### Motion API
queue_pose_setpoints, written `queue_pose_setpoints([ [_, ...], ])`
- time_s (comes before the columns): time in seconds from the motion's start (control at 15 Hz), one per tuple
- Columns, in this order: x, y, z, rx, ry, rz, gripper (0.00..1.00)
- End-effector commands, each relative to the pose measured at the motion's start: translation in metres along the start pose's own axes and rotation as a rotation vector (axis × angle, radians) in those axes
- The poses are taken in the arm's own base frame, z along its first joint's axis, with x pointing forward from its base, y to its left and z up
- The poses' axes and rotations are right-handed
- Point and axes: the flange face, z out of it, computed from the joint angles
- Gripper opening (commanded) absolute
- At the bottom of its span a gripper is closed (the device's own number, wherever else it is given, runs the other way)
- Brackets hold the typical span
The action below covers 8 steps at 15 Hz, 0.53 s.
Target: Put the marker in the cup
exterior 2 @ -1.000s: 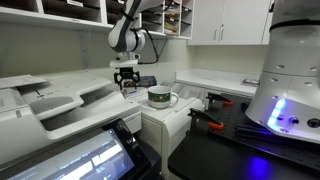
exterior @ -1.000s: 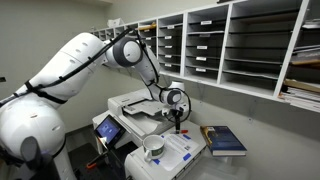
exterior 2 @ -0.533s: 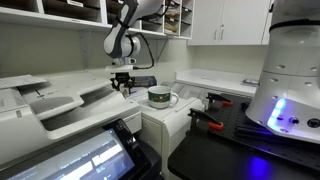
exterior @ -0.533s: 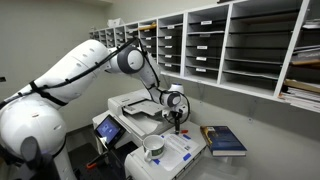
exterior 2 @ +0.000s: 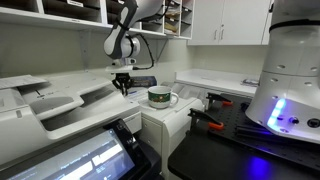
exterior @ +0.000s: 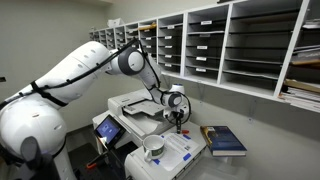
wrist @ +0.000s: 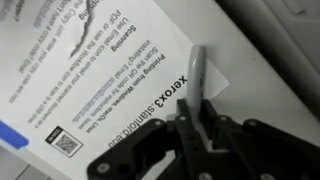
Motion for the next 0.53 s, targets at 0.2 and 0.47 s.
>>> queue_pose_setpoints([
  [0.2, 0.011, 0.047, -0.048, -0.042, -0.028, 0.027, 0.05],
  [0.47, -0.001, 0.104, -0.096, -0.054, -0.167, 0.024, 0.05],
])
